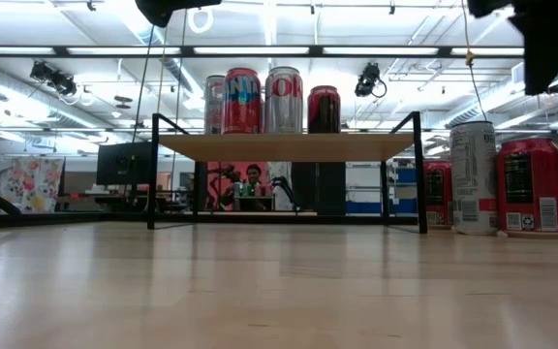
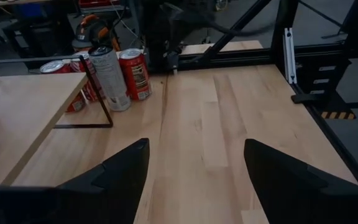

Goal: Place canned beverage on shelf
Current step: Move the bottom red and black soda can to the center of the table

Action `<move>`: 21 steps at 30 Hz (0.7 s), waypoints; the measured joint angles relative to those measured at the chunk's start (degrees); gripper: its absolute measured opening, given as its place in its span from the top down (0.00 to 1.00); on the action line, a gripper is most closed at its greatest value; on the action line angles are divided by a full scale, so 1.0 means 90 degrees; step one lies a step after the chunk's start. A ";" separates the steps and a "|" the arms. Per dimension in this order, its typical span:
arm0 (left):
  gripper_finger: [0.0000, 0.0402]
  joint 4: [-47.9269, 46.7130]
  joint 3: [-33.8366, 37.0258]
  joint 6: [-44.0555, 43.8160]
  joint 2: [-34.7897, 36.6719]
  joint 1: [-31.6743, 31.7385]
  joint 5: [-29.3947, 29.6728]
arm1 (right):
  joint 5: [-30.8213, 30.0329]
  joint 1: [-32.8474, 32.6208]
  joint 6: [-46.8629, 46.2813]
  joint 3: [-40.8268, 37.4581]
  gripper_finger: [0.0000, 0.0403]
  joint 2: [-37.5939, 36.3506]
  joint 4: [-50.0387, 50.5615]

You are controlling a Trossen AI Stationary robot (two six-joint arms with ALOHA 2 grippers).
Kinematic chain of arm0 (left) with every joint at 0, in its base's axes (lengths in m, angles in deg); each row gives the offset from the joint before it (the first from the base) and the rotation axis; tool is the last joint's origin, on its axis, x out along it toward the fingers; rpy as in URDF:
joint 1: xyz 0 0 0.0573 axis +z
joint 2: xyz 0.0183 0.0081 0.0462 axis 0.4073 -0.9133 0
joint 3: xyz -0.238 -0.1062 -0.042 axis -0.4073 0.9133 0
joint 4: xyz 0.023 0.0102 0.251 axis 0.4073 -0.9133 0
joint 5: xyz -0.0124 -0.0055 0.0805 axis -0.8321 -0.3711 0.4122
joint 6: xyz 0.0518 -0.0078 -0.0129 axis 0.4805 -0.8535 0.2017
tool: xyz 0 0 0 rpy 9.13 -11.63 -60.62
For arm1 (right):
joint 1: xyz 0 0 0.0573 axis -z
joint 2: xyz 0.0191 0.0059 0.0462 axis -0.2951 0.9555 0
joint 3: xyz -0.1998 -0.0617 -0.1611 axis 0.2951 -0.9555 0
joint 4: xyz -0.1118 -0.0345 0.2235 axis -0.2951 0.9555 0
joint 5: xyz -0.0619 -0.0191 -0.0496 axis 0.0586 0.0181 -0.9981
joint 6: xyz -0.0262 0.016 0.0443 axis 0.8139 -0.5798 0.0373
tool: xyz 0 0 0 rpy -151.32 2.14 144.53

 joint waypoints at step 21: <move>0.32 -0.0141 0.0000 0.0054 0.0000 0.0132 -0.0016 | 0.1140 0.3455 0.3211 -0.1571 0.05 -0.1235 -0.1040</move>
